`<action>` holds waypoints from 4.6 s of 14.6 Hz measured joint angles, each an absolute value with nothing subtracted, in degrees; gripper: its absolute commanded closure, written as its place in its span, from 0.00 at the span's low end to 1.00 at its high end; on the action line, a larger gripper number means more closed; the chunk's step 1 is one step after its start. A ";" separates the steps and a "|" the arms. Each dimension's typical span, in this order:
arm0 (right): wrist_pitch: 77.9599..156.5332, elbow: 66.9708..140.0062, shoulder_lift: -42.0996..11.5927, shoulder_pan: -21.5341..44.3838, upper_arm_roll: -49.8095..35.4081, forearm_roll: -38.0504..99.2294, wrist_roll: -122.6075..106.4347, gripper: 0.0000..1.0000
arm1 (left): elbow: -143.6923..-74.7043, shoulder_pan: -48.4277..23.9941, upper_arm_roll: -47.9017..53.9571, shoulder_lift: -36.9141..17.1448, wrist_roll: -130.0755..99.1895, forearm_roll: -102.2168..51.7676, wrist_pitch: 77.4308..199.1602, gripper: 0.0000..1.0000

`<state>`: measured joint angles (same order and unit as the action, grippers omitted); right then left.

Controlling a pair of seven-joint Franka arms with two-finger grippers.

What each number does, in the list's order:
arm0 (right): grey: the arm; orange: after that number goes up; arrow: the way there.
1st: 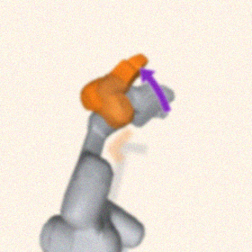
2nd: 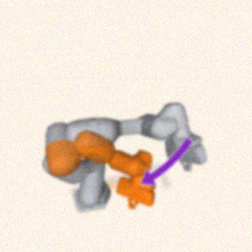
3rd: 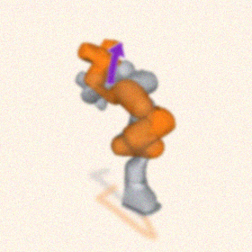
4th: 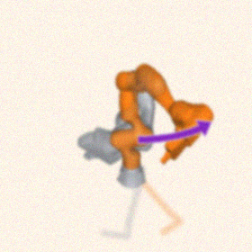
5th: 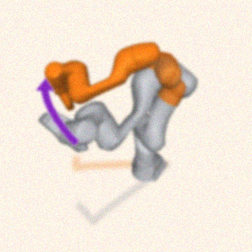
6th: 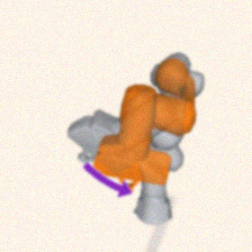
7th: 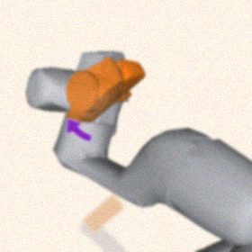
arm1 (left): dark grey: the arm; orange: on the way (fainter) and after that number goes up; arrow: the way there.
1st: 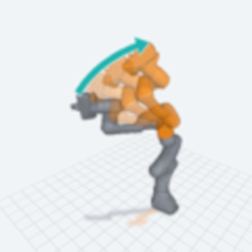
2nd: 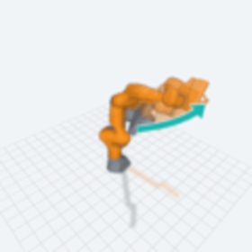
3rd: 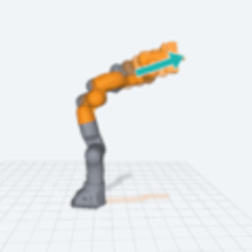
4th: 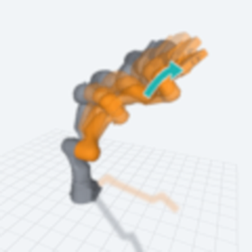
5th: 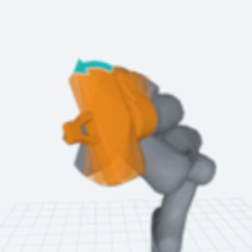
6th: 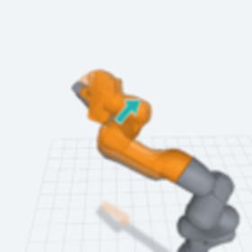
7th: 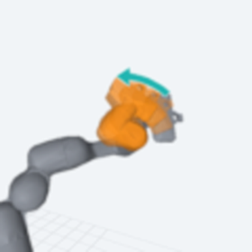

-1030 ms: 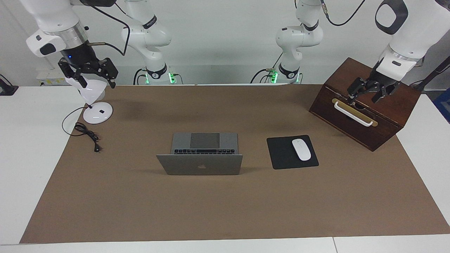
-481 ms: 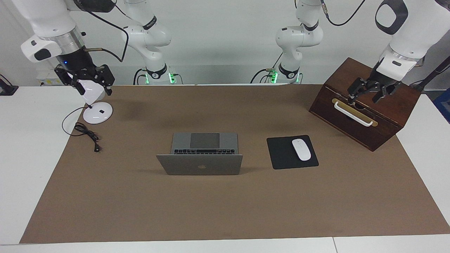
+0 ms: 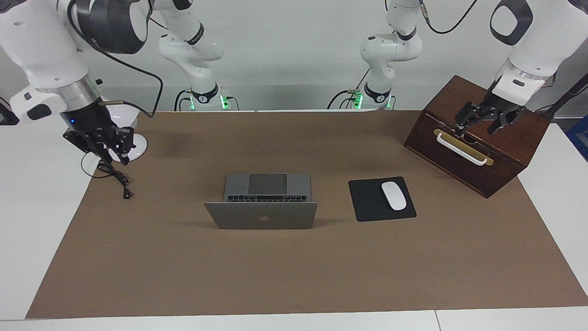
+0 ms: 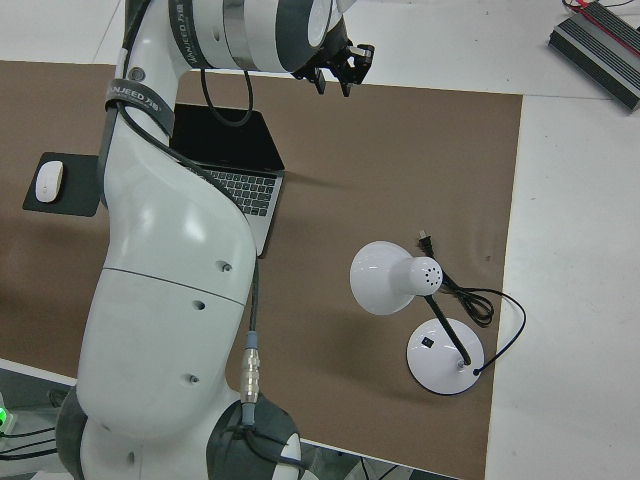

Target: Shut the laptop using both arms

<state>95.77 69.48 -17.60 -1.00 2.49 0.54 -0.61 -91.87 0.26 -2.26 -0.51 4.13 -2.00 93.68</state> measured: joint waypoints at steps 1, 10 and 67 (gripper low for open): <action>96.43 66.29 -20.29 -0.99 2.46 0.54 -0.62 0.57 | -91.87 0.26 -2.26 -0.51 4.06 -1.97 93.68 0.31; 106.54 41.88 -42.65 2.02 3.34 0.57 -0.66 0.67 | -91.87 0.26 -2.21 -0.51 3.67 -1.91 95.20 1.00; 85.27 28.08 -54.19 25.11 18.57 16.93 10.69 1.00 | -142.45 -43.54 -1.42 -11.53 4.61 -9.93 194.87 1.00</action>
<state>85.27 28.08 -54.19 25.11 18.57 16.93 10.69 -142.45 -43.54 -1.42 -11.53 4.61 -9.93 194.87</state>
